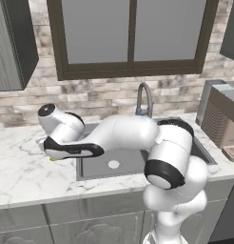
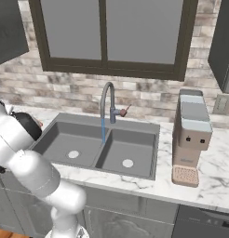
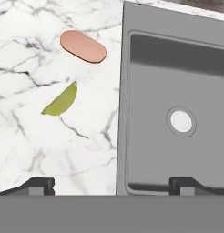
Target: Turn on the sink faucet. Then move the lemon wedge from the counter to the sink. Turn off the sink. Move the vegetable from the sink to the pot next to the stove. Finally move the pot to the rear left burner.
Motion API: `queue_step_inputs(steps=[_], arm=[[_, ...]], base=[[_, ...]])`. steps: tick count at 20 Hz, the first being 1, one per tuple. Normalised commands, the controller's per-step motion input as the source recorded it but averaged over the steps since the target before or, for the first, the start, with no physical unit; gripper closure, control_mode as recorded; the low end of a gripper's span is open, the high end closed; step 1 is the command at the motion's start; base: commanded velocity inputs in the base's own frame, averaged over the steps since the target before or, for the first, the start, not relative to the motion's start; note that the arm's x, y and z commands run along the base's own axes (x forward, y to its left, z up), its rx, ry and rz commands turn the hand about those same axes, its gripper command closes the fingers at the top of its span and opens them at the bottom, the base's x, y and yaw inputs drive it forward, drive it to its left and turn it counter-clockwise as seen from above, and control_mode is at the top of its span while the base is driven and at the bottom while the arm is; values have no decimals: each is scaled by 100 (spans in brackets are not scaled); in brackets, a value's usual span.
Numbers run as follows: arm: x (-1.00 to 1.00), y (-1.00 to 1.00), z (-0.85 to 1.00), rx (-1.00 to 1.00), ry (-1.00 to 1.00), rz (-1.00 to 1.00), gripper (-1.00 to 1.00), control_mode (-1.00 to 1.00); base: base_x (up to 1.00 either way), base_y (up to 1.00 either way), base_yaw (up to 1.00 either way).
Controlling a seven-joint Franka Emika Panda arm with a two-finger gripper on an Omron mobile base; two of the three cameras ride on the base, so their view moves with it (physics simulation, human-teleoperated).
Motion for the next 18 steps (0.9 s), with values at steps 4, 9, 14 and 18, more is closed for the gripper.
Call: queue_step_inputs(steps=[4,9,14,18], arm=[[19,15,-18,0,0,-15,-100,-100],[11,0,-14,0,3,-4,-100,-100],[14,0,-8,0,4,-7,-100,-100],[12,0,-16,0,3,-9,-100,-100]], base=[[0,0,0],[0,0,0],[0,0,0],[0,0,0]])
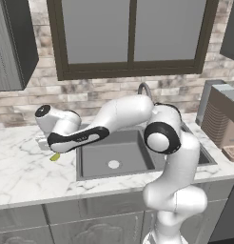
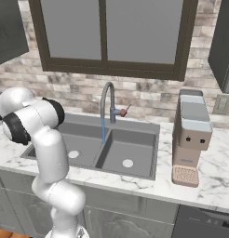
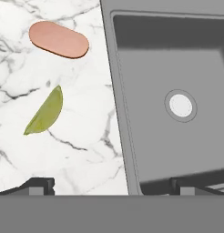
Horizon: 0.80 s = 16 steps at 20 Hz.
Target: Turn on the sink faucet. Then move the lemon wedge from the counter to the sink. Turn off the sink. Move the vegetable from the sink to the pot next to the stove. Finally move the pot to the rear left burner.
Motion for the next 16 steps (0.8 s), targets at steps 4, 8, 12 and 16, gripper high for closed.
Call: queue_step_inputs(steps=[4,8,12,16], arm=[[16,9,-17,0,1,-11,-100,-100],[6,2,-11,0,0,-9,-100,-100],[14,1,-14,0,1,-8,-100,-100],[19,0,-25,0,0,-5,-100,-100]], base=[[0,0,0],[0,0,0],[0,0,0],[0,0,0]])
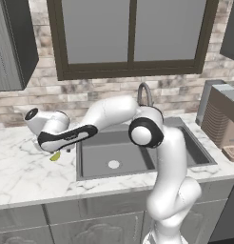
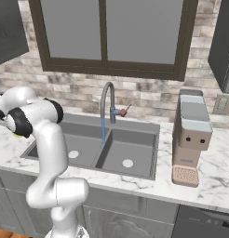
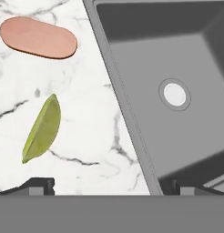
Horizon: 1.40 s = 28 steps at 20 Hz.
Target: Turn on the sink faucet. Then move the lemon wedge from the counter to the sink. Turn off the sink. Move the vegetable from the sink to the pot next to the stove. Finally move the pot to the rear left burner.
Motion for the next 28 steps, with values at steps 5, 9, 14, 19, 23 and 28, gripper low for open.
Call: queue_step_inputs(steps=[5,9,14,19,23,28], arm=[[15,0,-32,1,0,-5,-100,-100],[10,0,-22,5,0,-3,-100,-100],[11,0,-15,7,0,-2,-100,-100],[18,0,-11,7,0,0,-100,-100],[19,0,-12,7,0,0,-100,-100],[14,0,-14,6,2,0,-100,-100]], base=[[0,0,0],[0,0,0],[0,0,0],[0,0,0],[0,0,0],[0,0,0]])
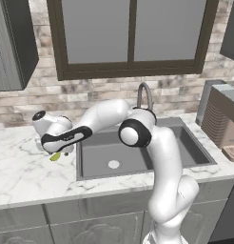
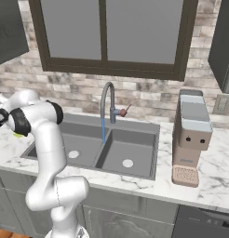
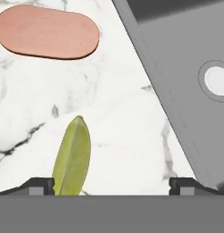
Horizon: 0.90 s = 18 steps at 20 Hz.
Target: Turn on the sink faucet. Then move the lemon wedge from the counter to the sink. Turn off the sink. Move the vegetable from the sink to the pot next to the stove. Finally move the pot to the rear left burner.
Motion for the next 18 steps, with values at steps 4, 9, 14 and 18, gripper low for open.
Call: queue_step_inputs(steps=[4,9,14,18], arm=[[12,0,-10,5,4,0,-100,-100],[12,0,-10,3,7,0,-100,-100],[15,3,-9,3,7,0,-100,-100],[15,12,-2,4,7,-2,-100,-100]], base=[[0,0,0],[0,0,0],[0,0,0],[0,0,0]])
